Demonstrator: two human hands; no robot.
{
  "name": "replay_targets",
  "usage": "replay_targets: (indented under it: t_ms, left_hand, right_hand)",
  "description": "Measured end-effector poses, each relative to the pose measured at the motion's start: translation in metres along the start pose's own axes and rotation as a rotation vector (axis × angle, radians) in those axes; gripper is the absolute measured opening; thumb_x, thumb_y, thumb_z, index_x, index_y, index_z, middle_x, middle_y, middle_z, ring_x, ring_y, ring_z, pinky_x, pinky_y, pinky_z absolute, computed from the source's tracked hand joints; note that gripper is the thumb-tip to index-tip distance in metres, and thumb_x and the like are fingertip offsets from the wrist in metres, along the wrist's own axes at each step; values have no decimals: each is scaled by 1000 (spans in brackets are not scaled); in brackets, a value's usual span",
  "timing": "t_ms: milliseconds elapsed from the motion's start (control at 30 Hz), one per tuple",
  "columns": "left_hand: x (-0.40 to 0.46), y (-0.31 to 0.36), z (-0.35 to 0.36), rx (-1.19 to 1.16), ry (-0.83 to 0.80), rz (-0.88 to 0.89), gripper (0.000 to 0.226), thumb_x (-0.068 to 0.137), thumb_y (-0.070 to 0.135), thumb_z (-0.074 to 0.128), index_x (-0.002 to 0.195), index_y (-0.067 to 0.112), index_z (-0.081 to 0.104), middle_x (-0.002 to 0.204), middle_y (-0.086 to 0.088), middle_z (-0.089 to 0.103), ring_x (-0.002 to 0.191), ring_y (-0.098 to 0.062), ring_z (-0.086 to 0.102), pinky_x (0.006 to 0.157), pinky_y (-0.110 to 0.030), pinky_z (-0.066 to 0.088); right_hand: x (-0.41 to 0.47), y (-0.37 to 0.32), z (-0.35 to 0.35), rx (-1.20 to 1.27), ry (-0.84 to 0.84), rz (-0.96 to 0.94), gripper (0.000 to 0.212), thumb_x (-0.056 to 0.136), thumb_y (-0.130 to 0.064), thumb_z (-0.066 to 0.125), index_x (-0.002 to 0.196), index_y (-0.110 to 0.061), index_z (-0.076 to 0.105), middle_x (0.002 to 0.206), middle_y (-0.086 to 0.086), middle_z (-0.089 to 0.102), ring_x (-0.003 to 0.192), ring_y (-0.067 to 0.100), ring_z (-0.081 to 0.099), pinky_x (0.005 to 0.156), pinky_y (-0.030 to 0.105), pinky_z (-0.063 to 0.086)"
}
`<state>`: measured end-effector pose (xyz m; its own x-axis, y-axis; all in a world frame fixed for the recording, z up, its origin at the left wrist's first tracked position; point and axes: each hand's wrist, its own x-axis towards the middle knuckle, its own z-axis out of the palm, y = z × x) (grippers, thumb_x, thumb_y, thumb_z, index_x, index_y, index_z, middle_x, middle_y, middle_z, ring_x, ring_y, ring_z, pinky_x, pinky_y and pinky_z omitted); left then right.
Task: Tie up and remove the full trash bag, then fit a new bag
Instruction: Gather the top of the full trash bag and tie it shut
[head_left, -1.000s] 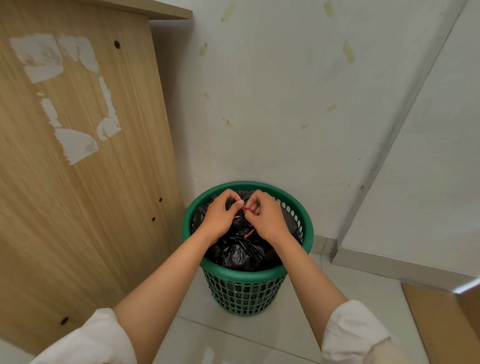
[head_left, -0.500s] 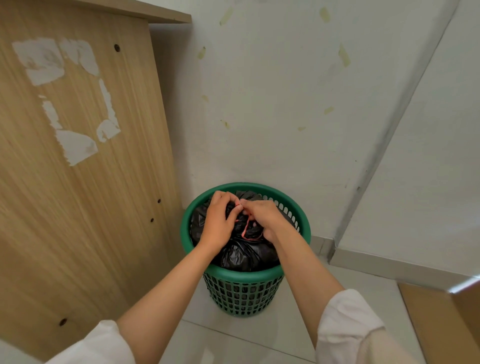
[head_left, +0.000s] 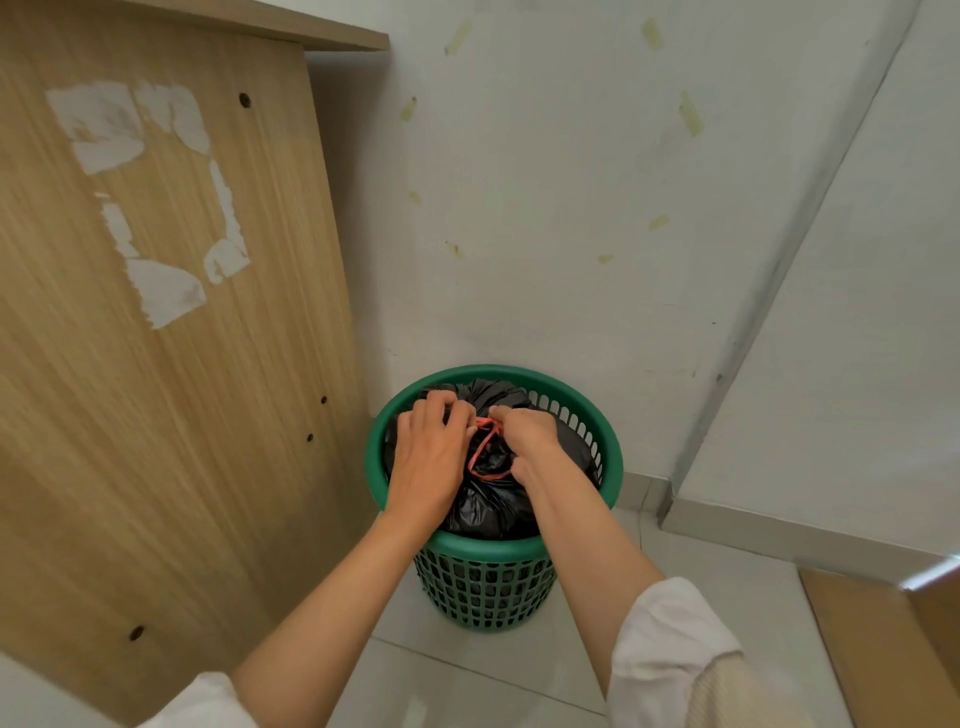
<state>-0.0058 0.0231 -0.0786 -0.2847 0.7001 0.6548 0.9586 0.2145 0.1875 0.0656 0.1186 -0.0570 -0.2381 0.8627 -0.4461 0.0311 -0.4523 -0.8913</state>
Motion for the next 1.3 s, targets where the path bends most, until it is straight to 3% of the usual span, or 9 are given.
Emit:
replay_targets:
  t_ms: [267,433,533,600,667,733,833,1033,1300]
  left_hand:
    - [6,-7,-10,-148,-52,50,15,95,14,47,110,15,50,109,-4,48,93,-21,48,69,-35,46]
    - [2,-5,-13,-22,17,92,13,82,4,62,92,12,57,91,-4,54,75,-21,51,57,-35,46]
    - [2,-3,-11,-116,-23,8,9,85,15,57,94,13,60,92,1,52,82,-15,53,55,-30,48]
    - [5,-2,-9,-132,-30,-14,19,86,25,58,100,14,62,94,2,51,87,-13,52,54,-29,50]
    - [7,0,-7,-136,-58,-45,27,85,33,62,104,15,63,95,3,50,90,-13,50,54,-28,49]
    - [11,2,-5,-134,-89,-83,28,85,34,64,106,15,64,96,4,47,93,-13,48,56,-26,44]
    - [18,7,-5,-164,-114,-155,20,84,26,66,100,15,63,96,4,44,94,-13,47,59,-25,39]
    - [30,11,-10,-174,-212,-190,14,82,14,66,88,16,54,97,3,41,91,-17,48,63,-29,40]
    - [29,7,-15,85,-261,-5,25,86,39,64,98,19,57,106,3,46,97,-17,49,59,-33,45]
  right_hand:
    - [3,1,-2,-14,-24,-17,16,75,-11,73,62,-11,62,95,22,71,90,36,68,86,54,54]
    - [5,1,0,-53,-16,-17,15,74,-13,74,63,-10,64,93,21,71,92,36,68,87,53,54]
    - [1,-1,-1,-62,-29,-18,15,78,-11,72,66,-9,64,93,20,70,88,31,66,87,48,53]
    - [-2,-3,-3,-63,-44,-18,7,80,-10,71,77,-5,67,96,20,69,92,31,66,88,46,53]
    - [-2,-4,-4,-68,-64,-11,15,82,-8,69,92,3,68,96,21,69,92,31,65,88,45,53]
    - [-1,-3,-4,-80,-80,-15,21,83,-8,68,98,7,68,94,21,68,86,29,64,86,44,54]
    - [-1,-4,-6,-97,-111,-3,12,84,-9,68,88,3,67,92,20,68,81,28,62,83,43,54]
    - [-3,-12,-16,-22,-142,62,15,90,-10,62,76,-7,59,70,7,60,60,17,56,55,29,49]
    - [-8,-12,-15,25,-142,70,9,90,-5,60,81,-4,60,70,9,59,57,17,55,49,26,48]
